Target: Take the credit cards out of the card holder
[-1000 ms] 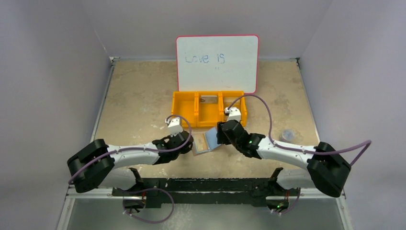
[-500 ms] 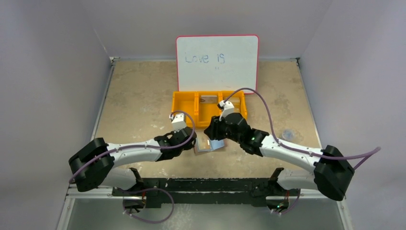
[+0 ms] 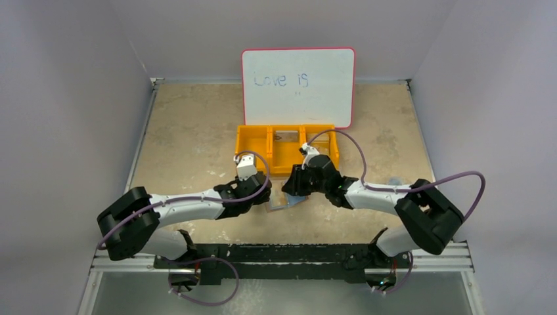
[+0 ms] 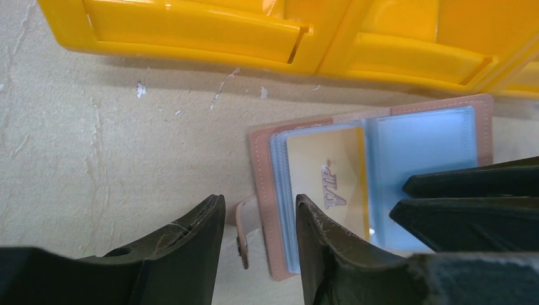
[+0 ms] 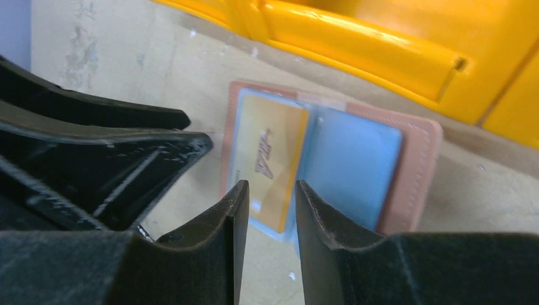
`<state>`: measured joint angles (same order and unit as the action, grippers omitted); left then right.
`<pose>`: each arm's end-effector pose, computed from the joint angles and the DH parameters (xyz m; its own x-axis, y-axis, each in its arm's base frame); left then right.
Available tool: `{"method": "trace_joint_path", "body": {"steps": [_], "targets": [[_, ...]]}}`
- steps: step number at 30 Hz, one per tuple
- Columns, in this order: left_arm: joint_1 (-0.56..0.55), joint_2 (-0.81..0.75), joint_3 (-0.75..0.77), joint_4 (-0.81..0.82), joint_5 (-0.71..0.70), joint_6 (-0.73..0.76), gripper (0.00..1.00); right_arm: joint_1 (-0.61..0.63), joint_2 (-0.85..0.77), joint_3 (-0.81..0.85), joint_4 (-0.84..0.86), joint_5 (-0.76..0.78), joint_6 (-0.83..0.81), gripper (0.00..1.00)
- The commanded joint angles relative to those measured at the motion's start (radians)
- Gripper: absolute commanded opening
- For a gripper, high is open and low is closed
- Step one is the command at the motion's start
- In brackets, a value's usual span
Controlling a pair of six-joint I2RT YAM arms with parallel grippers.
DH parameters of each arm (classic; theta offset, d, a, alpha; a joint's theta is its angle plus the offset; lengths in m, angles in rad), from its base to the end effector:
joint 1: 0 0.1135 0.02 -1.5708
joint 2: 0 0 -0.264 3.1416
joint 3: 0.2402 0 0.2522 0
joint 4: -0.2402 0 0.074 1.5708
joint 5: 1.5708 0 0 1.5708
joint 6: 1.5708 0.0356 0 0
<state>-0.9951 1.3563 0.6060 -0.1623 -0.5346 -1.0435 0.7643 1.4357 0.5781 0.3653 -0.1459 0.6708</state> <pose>0.1502 -0.1981 0.1655 -0.6938 -0.2968 -0.6561 -0.0944 0.9407 -0.3258 0.2031 0.2019 0.1775 -0.7504 0.1326 -0.6476 -0.3967 0.6933 0.6016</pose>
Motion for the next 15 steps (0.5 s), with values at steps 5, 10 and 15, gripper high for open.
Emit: {"method": "trace_joint_path", "body": {"steps": [5, 10, 15], "targets": [[0.002, 0.04, 0.066, 0.073, -0.008, 0.054, 0.5, -0.032, 0.02, -0.048, 0.104, -0.064, 0.056, 0.35], [0.001, 0.098, 0.057, 0.104, 0.011, 0.048, 0.5, -0.054, 0.065, -0.064, 0.162, -0.121, 0.073, 0.34], [0.001, 0.131, 0.056, 0.125, 0.022, 0.049, 0.44, -0.074, 0.076, -0.089, 0.203, -0.113, 0.106, 0.33]]}}
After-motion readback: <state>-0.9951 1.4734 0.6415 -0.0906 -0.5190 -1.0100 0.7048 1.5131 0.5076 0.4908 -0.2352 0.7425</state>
